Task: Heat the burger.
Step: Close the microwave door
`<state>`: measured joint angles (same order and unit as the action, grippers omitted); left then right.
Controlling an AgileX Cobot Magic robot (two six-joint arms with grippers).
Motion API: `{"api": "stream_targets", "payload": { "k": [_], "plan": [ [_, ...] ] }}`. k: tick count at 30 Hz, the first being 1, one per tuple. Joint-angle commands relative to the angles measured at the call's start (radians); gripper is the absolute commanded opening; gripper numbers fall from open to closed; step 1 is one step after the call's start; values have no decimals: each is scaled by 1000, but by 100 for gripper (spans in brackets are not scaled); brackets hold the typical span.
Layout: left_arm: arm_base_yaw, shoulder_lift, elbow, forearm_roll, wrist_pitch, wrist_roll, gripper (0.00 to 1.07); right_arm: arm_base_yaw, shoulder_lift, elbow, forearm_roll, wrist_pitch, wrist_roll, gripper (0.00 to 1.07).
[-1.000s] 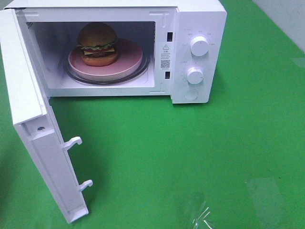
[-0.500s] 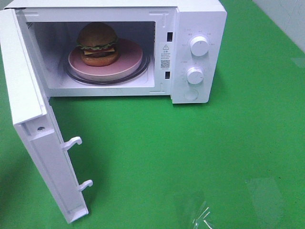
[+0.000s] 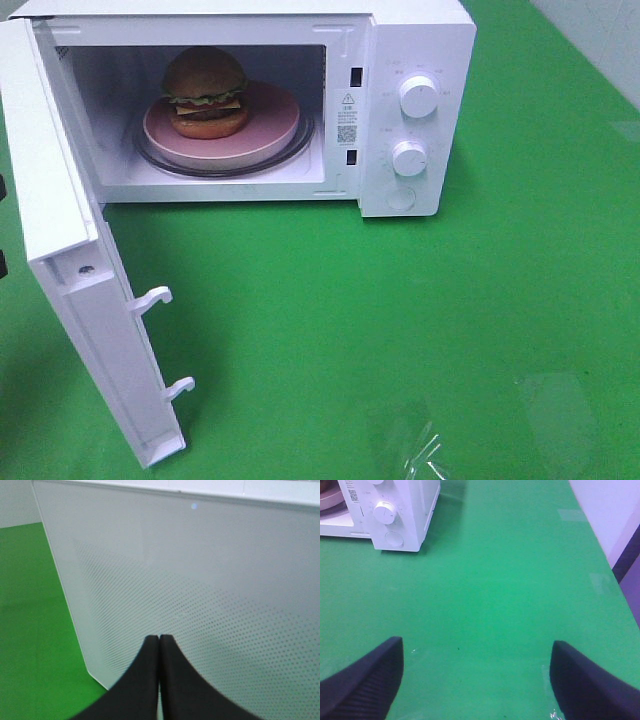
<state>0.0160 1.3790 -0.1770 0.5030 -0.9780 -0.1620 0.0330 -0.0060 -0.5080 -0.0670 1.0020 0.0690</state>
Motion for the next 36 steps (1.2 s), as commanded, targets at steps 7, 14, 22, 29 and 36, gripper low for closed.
{"api": "stream_targets", "payload": {
  "k": [7,14,22,29,36],
  "plan": [
    [-37,66,-51,30,-31,-48,0,-8,-23,2,-2,-1,10,76],
    [-158,144,-82,-101,-36,2,0,-8,-23,2,-2,-1,10,76],
    [-274,207,-152,-178,-29,20,0,-8,-23,2,-2,-1,10,76],
    [-365,279,-240,-228,10,26,0,-8,-23,2,-2,-1,10,76],
    [-457,327,-315,-313,65,83,0,-8,-23,2,-2,-1,10,76]
  ]
}}
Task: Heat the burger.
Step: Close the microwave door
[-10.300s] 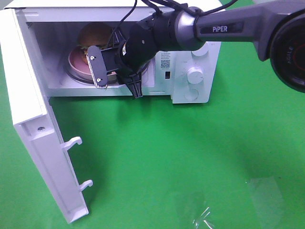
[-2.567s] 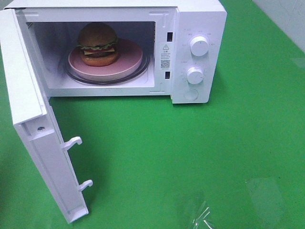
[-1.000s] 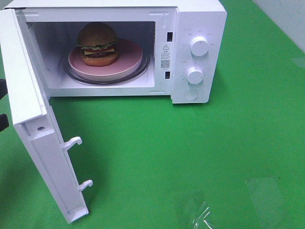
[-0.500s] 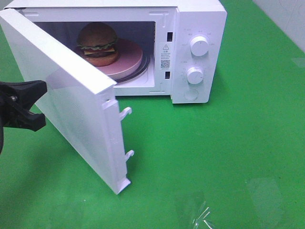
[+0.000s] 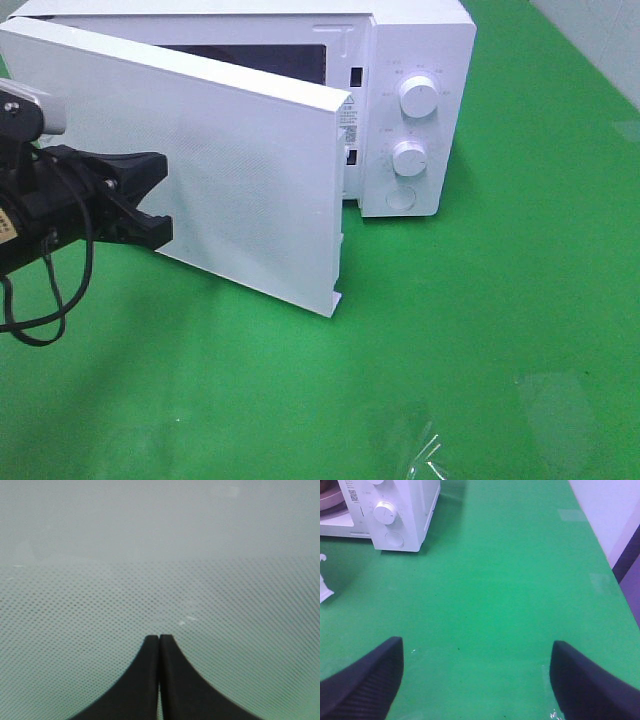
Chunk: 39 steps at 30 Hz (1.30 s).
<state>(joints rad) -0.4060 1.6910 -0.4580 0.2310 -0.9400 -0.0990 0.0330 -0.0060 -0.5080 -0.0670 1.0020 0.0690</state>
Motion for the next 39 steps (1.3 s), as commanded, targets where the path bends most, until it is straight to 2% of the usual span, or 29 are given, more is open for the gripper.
{"api": "stream_targets", "payload": {
  "k": [1,9,11,14,15,22,24,30,38,39],
  "plan": [
    [-35,15,-34,-41,27,20,0,-8,-23,2,-2,-1,10,76],
    [-108,76,-130,-157,67,34,0,-8,-23,2,-2,-1,10,76],
    [-143,103,-196,-204,119,78,0,-8,-23,2,-2,-1,10,76],
    [-157,118,-227,-226,124,99,0,-8,-23,2,-2,-1,10,76],
    [-168,134,-266,-246,145,99,0,-8,-23,2,-2,-1,10,76],
    [-170,177,-340,-258,168,106,0,-8,-23,2,-2,-1,10,76],
    [-170,206,-400,-281,192,106,0,-8,-23,2,-2,-1,10,76],
    [-170,252,-486,-284,219,106,0,-8,-23,2,-2,-1,10,76],
    [-170,302,-566,-291,259,106,0,-8,-23,2,-2,-1,10,76],
    [-170,324,-606,-296,270,117,0,-8,-23,2,-2,-1,10,76]
  ]
}}
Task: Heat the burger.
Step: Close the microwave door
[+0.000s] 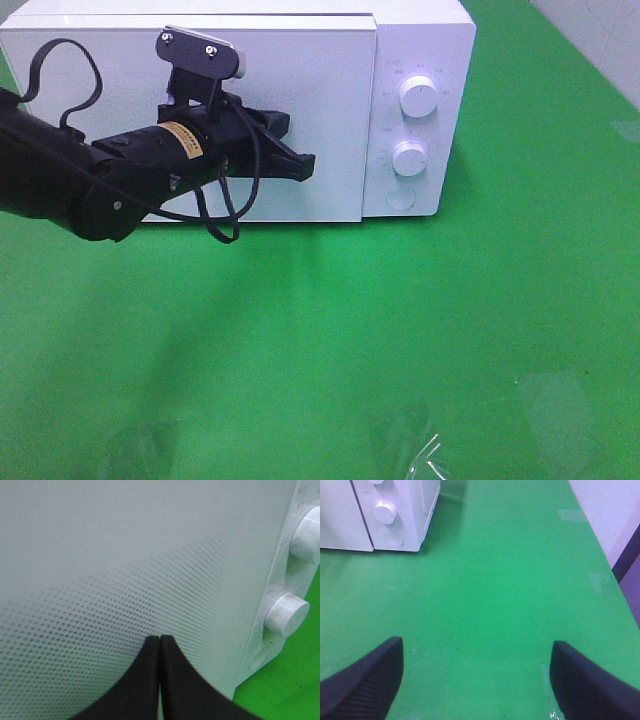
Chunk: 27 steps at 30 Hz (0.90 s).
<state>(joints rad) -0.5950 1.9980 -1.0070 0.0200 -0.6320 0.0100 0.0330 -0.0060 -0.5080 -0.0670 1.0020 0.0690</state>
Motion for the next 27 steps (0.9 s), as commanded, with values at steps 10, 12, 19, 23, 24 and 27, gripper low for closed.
{"api": "stream_targets", "payload": {
  "k": [10,12,19,23,24,27],
  "plan": [
    [19,56,-121,-115,-23,20,0,-8,-23,2,-2,-1,10,76],
    [8,44,-112,-105,20,20,0,-8,-23,2,-2,-1,10,76],
    [-37,-7,-52,-105,94,19,1,-8,-23,2,-2,-1,10,76],
    [-63,-57,6,-105,150,20,14,-8,-23,2,-2,-1,10,76],
    [-68,-68,23,-105,163,20,28,-8,-23,2,-2,-1,10,76],
    [-80,-97,52,-105,197,16,48,-8,-23,2,-2,-1,10,76]
  ]
}}
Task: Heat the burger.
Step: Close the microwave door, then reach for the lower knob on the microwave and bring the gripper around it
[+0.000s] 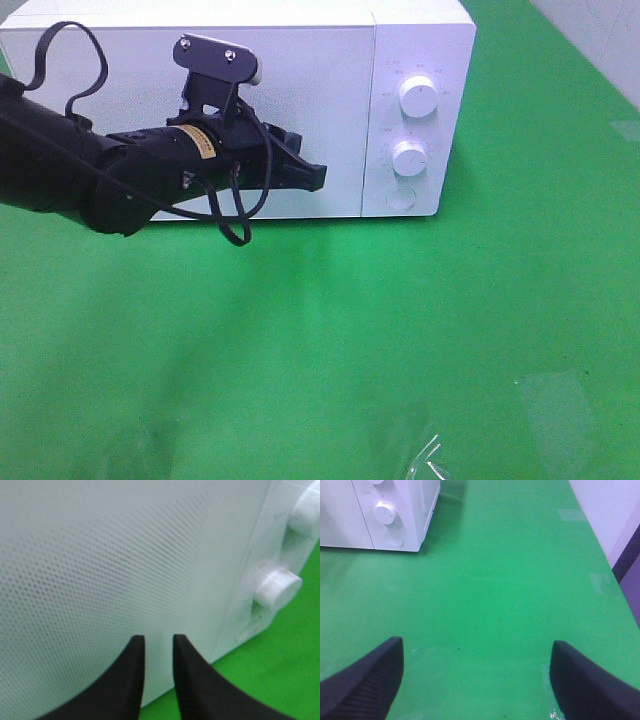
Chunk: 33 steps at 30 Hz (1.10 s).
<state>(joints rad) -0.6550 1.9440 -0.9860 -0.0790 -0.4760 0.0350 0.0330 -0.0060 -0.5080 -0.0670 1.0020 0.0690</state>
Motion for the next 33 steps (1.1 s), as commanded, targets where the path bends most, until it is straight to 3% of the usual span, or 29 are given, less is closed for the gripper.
{"api": "stream_targets", "payload": {
  "k": [1,2,4,5,8,12,17,25,28,32,33],
  "plan": [
    [-31,-71,62,-10,83,-12,74,-8,-23,2,-2,-1,10,76],
    [-38,-100,82,-15,152,-12,96,-8,-23,2,-2,-1,10,76],
    [-38,-129,94,-14,247,-12,101,-8,-23,2,-2,-1,10,76],
    [-38,-129,94,-14,247,-12,101,-8,-23,2,-2,-1,10,76],
    [-38,-200,96,-14,501,-12,100,-8,-23,2,-2,-1,10,76],
    [-38,-247,96,-14,642,-12,100,-8,-23,2,-2,-1,10,76],
    [-38,-362,96,-14,950,-12,100,-8,-23,2,-2,-1,10,76],
    [-26,-481,96,-15,1184,-28,100,-8,-23,2,-2,-1,10,76],
    [35,-527,96,-15,1267,-59,100,-8,-23,2,-2,-1,10,76],
    [109,-564,96,-15,1330,-58,100,-8,-23,2,-2,-1,10,76],
    [172,-588,96,-15,1371,-50,100,-8,-23,2,-2,-1,10,76]
  ]
}}
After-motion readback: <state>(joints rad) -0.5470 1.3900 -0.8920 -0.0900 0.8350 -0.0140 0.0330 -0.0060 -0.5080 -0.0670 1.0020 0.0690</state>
